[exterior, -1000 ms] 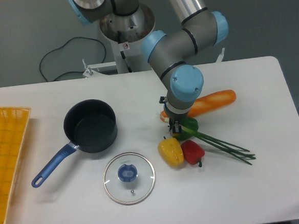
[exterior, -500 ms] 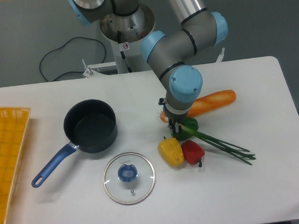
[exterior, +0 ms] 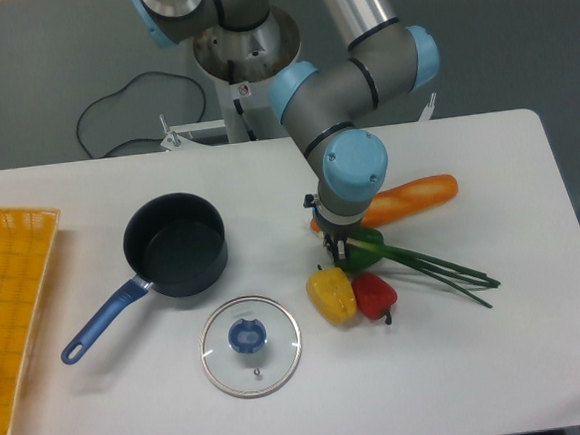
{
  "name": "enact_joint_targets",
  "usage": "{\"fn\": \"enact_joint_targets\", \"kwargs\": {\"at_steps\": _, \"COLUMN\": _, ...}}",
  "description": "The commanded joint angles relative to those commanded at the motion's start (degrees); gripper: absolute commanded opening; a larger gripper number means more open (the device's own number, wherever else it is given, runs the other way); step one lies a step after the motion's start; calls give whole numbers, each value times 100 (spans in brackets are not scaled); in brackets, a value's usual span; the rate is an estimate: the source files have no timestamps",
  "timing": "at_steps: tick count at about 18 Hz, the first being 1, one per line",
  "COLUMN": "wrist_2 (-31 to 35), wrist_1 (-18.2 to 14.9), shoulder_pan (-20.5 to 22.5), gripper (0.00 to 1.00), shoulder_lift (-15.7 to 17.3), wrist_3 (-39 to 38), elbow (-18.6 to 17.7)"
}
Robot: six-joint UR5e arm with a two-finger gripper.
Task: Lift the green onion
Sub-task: 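Lift the grasped green onions up off the peppers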
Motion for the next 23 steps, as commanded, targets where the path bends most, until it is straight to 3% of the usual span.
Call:
{"fn": "enact_joint_targets", "kwargs": {"at_steps": 7, "wrist_2": 9, "wrist_1": -97, "shoulder_pan": -70, "gripper": 22, "shoulder_lift": 44, "wrist_3": -343, "elbow": 325}}
{"fn": "enact_joint_targets", "kwargs": {"at_steps": 12, "wrist_2": 61, "wrist_1": -457, "shoulder_pan": -62, "gripper": 20, "shoulder_lift": 44, "wrist_3": -615, "elbow": 843}}
{"fn": "enact_joint_targets", "kwargs": {"at_steps": 17, "wrist_2": 211, "wrist_1": -1168, "shoulder_pan": 26, "gripper": 19, "shoulder_lift": 158, "wrist_3": -799, "elbow": 1195}}
{"fn": "enact_joint_targets", "kwargs": {"at_steps": 23, "wrist_2": 45, "wrist_1": -1239, "shoulder_pan": -105, "gripper": 17, "shoulder_lift": 316, "wrist_3": -1511, "elbow": 1213}}
